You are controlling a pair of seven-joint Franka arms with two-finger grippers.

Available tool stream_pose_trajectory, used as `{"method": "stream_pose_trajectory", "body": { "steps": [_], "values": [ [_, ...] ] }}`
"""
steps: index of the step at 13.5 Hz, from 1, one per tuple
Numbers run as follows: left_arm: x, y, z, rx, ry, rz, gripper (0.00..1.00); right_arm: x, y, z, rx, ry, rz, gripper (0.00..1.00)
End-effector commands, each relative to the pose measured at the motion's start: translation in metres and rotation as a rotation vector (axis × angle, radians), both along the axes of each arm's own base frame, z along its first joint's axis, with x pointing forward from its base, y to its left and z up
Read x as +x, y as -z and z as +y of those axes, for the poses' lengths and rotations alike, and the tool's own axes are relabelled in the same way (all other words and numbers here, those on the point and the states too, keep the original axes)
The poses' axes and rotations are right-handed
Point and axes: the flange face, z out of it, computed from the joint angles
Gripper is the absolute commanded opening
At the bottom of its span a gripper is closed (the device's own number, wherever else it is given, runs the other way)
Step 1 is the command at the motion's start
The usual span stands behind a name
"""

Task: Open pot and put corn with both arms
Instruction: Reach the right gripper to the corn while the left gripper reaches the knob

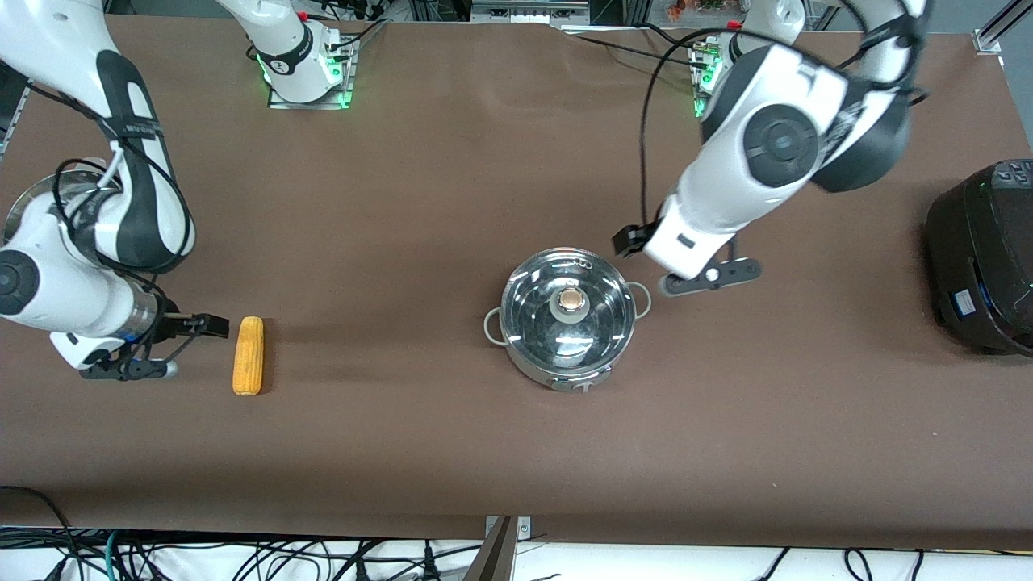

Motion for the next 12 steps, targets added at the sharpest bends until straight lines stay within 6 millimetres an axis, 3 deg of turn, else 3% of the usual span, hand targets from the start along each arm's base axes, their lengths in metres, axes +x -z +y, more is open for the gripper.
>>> {"method": "stream_pose_trajectory", "body": {
  "steps": [1,4,6,10,12],
  "values": [
    [0.015,0.021,-0.032,-0.028,-0.036,-0.024,0.99,0.004,0.033,0.005,0.017,-0.002,-0.047,1.0],
    [0.022,0.044,-0.071,-0.022,-0.08,-0.025,0.99,-0.008,0.076,0.015,0.028,-0.015,-0.098,1.0],
    [0.023,0.062,-0.089,-0.019,-0.091,-0.032,0.99,-0.014,0.092,0.022,0.034,-0.024,-0.126,1.0],
    [0.021,0.082,-0.101,-0.009,-0.088,-0.044,0.99,-0.017,0.108,0.023,0.036,-0.027,-0.123,0.99],
    [0.022,0.086,-0.099,0.009,-0.071,-0.059,0.99,-0.018,0.115,0.022,0.036,-0.036,-0.114,0.83]
  ]
}}
